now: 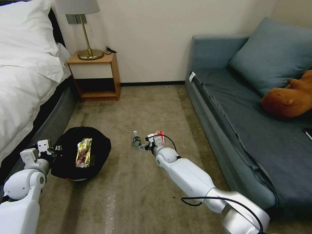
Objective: Pick up the trash bin, then pick up the garbage on the floor and place it into the trash bin.
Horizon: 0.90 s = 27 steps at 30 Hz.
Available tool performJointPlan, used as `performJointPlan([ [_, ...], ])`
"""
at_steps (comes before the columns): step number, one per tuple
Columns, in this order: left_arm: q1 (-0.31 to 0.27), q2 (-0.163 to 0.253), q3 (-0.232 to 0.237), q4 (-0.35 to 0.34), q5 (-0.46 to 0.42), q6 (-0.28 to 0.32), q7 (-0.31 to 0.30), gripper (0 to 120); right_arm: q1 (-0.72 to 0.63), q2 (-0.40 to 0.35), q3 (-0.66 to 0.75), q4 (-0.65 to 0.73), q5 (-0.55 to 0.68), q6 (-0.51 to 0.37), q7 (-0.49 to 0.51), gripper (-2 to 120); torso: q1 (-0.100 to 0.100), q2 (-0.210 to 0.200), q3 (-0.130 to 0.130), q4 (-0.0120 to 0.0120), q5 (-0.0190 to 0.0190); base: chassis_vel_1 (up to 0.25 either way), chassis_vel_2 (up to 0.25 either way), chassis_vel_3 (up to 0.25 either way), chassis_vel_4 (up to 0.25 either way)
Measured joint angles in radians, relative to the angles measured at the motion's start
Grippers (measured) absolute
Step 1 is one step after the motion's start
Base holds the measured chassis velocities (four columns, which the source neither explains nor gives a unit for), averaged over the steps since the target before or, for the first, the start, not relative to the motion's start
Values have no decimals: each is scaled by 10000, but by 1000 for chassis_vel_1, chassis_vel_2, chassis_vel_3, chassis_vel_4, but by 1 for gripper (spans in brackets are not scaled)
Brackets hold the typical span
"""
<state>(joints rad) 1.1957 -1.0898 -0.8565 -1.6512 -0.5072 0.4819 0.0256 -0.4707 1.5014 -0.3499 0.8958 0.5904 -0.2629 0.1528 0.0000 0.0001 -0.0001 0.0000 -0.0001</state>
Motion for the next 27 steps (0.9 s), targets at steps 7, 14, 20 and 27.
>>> performJointPlan([
  [7,13,89,-11,0,-17,-5,0,7,-34,37,-12,-88,-100,57,-30,100,0,0,0,0,1,0,0,0,0],
  [14,-87,179,-20,84,-41,-6,5,7,-36,23,10,-157,-128,150,-45,100,0,0,0,0,1,0,0,0,0],
  [20,-168,252,-54,196,-42,-19,10,7,-55,-10,13,-158,-149,159,-58,100,0,-1,0,0,0,0,0,0,0],
  [27,-215,337,-76,316,-64,-82,28,7,-98,-14,-28,-183,-194,160,-101,100,0,0,1,0,0,0,0,0,0],
])
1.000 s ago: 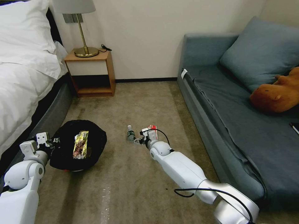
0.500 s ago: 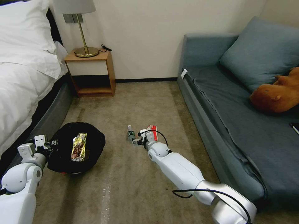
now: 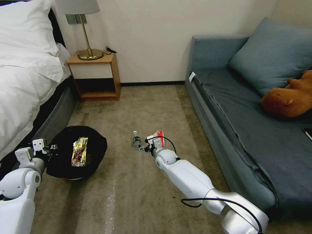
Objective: Pick up the trash bin, then pick up the garbage on the floor and place it into the trash bin.
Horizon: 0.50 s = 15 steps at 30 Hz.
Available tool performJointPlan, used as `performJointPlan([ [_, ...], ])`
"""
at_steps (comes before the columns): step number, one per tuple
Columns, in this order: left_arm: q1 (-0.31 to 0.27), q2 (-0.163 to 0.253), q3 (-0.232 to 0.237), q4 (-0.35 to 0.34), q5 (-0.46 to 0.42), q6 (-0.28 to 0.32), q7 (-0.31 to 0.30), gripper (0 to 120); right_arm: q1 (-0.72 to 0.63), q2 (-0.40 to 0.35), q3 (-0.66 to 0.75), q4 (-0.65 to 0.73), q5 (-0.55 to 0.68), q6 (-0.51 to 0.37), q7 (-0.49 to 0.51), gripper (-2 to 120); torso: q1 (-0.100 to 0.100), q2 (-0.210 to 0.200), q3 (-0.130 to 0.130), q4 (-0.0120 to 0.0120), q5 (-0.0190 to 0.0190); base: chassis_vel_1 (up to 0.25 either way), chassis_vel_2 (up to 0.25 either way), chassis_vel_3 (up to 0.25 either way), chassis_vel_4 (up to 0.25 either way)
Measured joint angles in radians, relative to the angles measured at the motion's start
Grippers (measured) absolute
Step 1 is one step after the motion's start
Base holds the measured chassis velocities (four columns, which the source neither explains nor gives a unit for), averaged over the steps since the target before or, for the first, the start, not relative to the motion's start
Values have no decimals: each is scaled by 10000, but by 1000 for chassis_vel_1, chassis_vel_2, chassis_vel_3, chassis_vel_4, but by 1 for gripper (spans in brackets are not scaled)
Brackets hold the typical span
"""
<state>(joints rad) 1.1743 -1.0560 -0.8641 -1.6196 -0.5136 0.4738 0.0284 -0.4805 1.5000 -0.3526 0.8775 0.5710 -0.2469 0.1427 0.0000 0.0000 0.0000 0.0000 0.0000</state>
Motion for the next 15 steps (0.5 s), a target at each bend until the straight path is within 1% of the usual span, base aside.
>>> performJointPlan([
  [8,28,19,-15,61,-31,-78,29,7,-45,-5,-70,-17,-30,1,-21,100,0,0,0,0,0,0,0,0,0],
  [15,-104,15,-6,52,-52,-69,39,7,-61,5,-91,-80,-78,63,-46,100,0,0,0,0,0,0,0,0,0],
])
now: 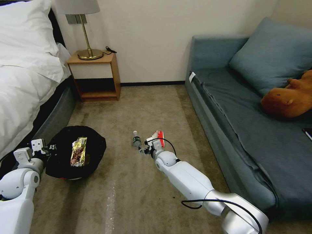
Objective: Pick up the trash bin, then pick up the garbage on the floor and place it into the trash bin.
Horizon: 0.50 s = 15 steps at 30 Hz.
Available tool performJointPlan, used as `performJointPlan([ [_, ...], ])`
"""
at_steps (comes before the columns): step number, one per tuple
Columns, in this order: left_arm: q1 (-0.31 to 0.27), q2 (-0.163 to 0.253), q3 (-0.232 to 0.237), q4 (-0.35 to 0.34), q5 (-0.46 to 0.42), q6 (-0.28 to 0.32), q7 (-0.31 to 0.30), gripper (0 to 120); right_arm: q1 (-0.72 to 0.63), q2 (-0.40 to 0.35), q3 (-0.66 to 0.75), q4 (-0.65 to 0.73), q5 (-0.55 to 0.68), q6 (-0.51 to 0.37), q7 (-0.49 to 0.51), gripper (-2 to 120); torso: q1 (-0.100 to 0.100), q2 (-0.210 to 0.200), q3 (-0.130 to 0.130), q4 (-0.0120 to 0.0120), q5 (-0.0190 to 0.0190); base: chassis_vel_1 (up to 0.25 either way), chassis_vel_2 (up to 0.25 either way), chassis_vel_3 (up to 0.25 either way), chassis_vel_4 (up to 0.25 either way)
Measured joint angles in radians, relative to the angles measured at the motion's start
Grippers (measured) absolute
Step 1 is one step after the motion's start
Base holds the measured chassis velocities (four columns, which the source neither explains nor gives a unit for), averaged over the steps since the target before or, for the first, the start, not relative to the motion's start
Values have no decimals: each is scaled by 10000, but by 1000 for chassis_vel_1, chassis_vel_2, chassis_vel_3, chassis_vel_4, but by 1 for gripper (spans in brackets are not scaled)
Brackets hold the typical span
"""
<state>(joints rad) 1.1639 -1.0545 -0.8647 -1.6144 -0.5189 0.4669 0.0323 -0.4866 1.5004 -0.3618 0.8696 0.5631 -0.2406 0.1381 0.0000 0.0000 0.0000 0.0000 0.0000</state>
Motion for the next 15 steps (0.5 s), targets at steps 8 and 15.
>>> performJointPlan([
  [8,-83,-7,40,47,-2,10,7,7,-18,-17,-31,-37,-28,30,-28,100,0,0,0,0,0,0,0,0,0],
  [15,-124,-7,47,98,-4,12,15,7,-34,-8,-117,-69,-54,67,-60,100,0,0,0,0,0,-39,43,30,-26],
])
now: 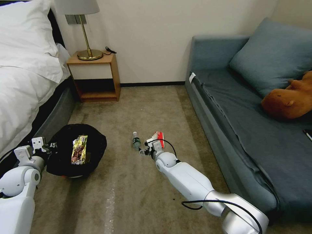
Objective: Pick up the trash bin, then pick up the garbage on the floor and place it into the trash bin.
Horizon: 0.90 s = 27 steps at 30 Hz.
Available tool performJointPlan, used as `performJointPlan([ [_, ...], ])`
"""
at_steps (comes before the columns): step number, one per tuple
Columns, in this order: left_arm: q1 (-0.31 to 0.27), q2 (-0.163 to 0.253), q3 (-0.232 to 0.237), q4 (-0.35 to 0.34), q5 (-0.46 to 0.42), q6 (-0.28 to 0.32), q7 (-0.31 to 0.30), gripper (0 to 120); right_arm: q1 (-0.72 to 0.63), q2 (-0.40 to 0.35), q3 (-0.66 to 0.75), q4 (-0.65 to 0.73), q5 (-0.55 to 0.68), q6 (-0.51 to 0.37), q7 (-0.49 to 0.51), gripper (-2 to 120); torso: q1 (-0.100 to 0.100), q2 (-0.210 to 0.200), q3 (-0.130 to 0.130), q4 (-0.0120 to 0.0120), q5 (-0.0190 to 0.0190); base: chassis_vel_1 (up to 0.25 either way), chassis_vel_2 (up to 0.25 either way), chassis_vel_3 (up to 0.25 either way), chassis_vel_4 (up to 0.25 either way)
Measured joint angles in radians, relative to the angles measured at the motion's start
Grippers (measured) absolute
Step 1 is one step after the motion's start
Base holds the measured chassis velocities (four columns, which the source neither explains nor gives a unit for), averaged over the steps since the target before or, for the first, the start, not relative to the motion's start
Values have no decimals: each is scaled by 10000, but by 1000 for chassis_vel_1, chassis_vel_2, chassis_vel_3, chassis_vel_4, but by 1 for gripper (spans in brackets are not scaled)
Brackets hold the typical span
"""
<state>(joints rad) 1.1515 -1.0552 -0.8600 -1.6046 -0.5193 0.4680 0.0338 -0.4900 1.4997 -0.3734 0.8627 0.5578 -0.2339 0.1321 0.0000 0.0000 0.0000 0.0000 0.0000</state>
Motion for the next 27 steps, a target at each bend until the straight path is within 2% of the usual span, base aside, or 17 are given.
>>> performJointPlan([
  [27,-35,14,-15,9,-7,-7,31,7,-82,5,-144,4,-68,45,-22,100,0,0,0,1,0,-46,47,41,-45],
])
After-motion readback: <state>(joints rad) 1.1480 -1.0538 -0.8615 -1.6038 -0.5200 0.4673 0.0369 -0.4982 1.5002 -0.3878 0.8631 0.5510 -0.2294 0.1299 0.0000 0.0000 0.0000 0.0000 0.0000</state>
